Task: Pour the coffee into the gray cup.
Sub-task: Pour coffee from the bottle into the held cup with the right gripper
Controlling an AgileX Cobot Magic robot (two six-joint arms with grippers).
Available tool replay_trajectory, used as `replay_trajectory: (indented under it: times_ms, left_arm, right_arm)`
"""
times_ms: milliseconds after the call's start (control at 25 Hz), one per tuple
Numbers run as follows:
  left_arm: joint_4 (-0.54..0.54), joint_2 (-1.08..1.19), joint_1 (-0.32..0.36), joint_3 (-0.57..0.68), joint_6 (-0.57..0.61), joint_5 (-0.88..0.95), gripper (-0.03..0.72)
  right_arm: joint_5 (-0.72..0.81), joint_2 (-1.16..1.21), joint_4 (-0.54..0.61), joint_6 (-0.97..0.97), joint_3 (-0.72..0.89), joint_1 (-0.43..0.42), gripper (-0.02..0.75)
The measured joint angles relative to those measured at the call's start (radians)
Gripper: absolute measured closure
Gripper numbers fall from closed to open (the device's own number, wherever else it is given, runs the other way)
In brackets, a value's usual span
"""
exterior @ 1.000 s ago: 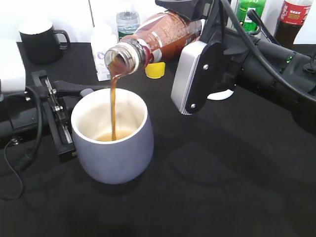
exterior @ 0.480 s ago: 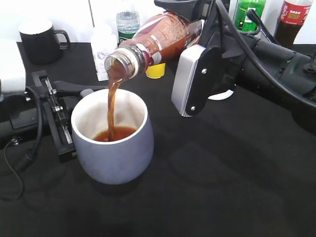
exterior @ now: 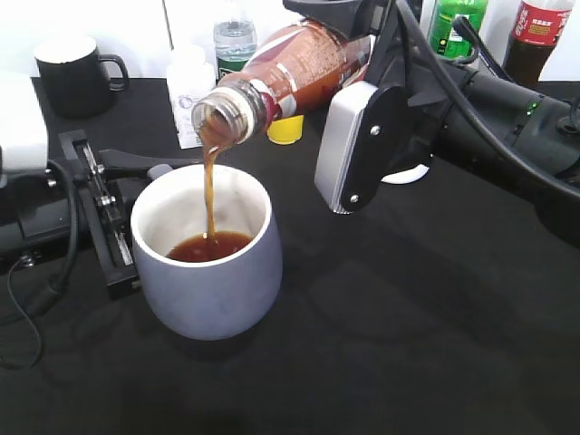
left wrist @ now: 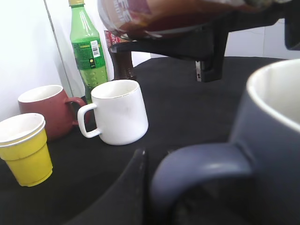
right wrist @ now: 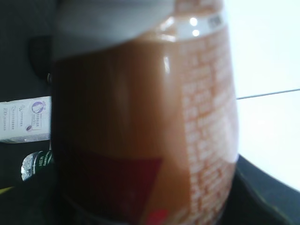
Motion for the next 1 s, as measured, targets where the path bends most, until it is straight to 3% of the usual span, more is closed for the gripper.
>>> replay_trajectory:
  times_ms: [1000]
  left_arm:
    - [0.0, 0.0, 0.0, 0.0, 0.0, 0.002, 0.629]
  right_arm:
    - [-0.003, 0.0, 0.0, -0.034, -0.001, 0.0, 0.204]
